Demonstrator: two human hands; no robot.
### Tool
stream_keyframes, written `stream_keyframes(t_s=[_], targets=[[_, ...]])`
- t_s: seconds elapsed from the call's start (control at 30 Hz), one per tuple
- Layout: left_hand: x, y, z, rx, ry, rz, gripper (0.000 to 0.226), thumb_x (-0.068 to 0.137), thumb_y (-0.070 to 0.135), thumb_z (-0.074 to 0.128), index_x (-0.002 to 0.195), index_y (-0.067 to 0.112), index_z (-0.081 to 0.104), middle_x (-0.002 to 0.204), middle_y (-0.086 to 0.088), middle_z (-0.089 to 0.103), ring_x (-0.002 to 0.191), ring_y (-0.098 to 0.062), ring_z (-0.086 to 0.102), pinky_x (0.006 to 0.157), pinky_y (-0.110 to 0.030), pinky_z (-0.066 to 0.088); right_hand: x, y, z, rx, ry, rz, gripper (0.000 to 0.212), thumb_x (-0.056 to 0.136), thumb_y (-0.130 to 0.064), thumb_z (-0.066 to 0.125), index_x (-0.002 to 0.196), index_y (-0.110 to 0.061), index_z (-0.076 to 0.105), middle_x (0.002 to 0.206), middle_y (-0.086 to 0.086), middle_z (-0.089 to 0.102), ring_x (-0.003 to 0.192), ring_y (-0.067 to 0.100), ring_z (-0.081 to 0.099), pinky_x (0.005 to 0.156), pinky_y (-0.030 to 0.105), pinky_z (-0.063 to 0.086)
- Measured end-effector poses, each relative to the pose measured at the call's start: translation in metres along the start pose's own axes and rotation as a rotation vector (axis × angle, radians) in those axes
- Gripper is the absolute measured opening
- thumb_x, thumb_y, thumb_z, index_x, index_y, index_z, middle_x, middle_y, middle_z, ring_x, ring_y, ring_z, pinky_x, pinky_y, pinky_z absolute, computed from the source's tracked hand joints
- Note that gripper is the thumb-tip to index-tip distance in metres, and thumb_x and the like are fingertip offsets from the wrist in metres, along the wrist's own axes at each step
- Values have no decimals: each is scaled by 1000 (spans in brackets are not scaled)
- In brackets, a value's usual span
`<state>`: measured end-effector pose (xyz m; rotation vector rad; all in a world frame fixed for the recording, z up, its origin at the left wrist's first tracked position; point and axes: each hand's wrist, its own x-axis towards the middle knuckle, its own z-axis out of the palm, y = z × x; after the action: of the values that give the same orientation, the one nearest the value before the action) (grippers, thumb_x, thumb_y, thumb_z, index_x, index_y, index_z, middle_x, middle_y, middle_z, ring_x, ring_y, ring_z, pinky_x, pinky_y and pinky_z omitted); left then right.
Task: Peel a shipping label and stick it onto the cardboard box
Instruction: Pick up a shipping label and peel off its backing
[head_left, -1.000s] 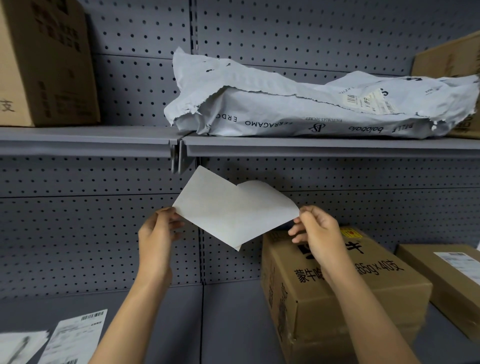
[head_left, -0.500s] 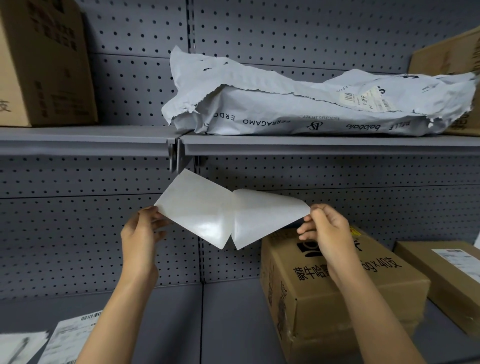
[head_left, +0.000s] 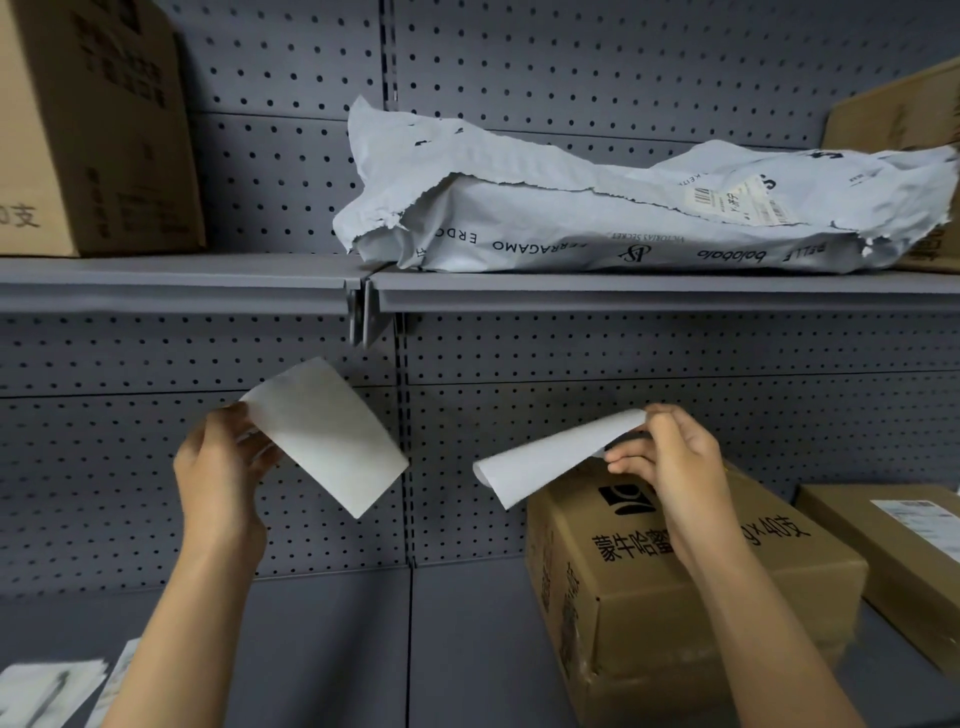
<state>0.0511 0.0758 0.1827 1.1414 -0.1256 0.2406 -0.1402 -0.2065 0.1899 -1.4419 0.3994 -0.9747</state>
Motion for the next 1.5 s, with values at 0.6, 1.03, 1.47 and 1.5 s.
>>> stream_keyframes(t_s=[0.6, 1.03, 1.47, 1.5], targets=[[-32, -8, 6, 28, -145, -60, 21, 101, 23, 48, 101, 16, 68, 96, -10, 70, 89, -21, 67, 82, -35, 54, -31, 17, 37, -175, -47, 56, 26, 101, -20, 44, 85, -10, 62, 77, 25, 70, 57, 22, 68, 55, 23, 55], [-51, -40, 3, 52, -167, -145, 13, 100, 22, 50, 97, 14, 60, 79, -5, 47, 78, -19, 49, 81, -35, 51, -67, 59, 68, -489, -132, 31, 22, 97, -27, 45, 81, -22, 60, 57, 1, 71, 56, 9, 71, 74, 42, 60], [-55, -59, -3, 85, -169, -166, 15, 99, 18, 49, 89, 16, 60, 81, -6, 49, 78, -19, 51, 78, -33, 50, -77, 130, 88, -807, -267, 52, 24, 97, -30, 43, 81, -18, 58, 67, 5, 70, 62, 19, 70, 62, 42, 60], [-55, -60, -5, 89, -165, -169, 14, 99, 18, 49, 90, 16, 61, 84, -8, 50, 80, -20, 51, 77, -32, 51, -76, 135, 90, -840, -283, 52, 25, 98, -28, 44, 81, -16, 58, 69, 5, 70, 62, 20, 68, 60, 39, 58]])
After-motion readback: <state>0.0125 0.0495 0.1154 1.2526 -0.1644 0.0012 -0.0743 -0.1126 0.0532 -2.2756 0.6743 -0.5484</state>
